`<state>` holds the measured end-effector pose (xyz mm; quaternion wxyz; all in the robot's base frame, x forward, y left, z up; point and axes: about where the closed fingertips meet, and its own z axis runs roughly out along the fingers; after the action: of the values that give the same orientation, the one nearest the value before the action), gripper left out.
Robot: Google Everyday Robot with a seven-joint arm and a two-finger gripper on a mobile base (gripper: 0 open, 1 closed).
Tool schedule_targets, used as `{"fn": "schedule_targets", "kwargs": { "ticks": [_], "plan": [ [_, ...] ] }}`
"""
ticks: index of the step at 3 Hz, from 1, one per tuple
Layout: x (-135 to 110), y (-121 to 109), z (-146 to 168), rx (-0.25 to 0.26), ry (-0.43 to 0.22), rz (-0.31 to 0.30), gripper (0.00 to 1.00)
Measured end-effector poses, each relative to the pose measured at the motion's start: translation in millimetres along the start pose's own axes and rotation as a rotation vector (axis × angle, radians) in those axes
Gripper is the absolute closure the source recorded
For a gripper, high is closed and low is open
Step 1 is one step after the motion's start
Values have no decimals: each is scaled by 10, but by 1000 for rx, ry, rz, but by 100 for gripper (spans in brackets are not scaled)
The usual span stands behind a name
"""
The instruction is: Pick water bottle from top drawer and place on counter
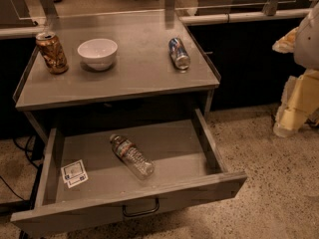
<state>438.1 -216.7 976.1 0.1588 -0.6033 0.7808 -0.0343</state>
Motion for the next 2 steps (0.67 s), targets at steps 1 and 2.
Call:
{"fn": "schedule_targets", "kwargs": {
  "ticks": [1,2],
  "plan": [
    [0,0,0,0,0,0,0],
    [-406,8,66,75,49,-20,0]
  ]
}}
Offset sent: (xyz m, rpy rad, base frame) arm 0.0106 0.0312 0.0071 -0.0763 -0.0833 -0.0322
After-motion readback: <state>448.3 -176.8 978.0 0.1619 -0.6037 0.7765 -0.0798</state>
